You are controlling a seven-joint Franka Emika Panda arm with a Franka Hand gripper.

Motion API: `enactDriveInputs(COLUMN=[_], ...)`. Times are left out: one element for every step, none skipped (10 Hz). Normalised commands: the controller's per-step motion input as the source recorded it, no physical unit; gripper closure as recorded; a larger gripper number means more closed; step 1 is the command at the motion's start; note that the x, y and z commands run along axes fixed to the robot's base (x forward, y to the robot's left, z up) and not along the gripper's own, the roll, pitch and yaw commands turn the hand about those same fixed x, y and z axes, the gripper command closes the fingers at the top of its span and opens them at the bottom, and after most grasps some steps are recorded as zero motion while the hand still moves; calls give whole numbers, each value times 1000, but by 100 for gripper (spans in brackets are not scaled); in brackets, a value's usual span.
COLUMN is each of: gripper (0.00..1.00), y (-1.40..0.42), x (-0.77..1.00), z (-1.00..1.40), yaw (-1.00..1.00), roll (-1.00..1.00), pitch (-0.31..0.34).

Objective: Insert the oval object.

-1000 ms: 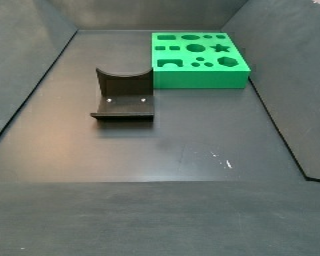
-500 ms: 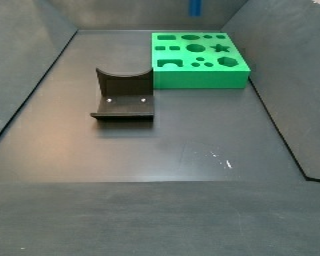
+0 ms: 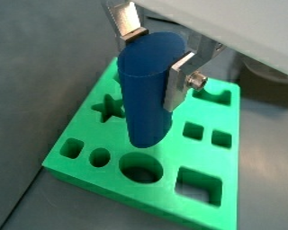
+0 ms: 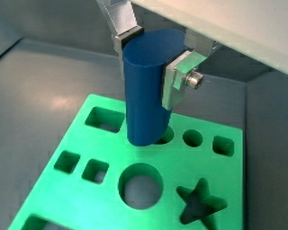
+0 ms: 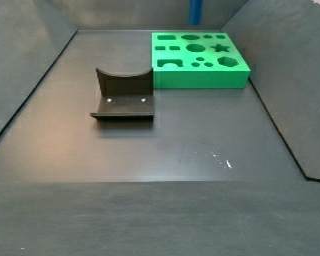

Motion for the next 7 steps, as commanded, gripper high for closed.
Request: enactDriveInputs(gripper=[100, 100, 100, 100, 100, 100, 100], y=[-83, -86, -91, -94, -71, -46, -23], x=[-11, 0, 0, 0, 0, 0, 0], z=[-231, -246, -169, -174, -306, -363, -411], yaw=[-857, -863, -834, -831, -894, -946, -1000], roll=[-199, -183, -196, -193, -137, -101, -63], pitch=[-159, -124, -59, -50, -40, -19, 0])
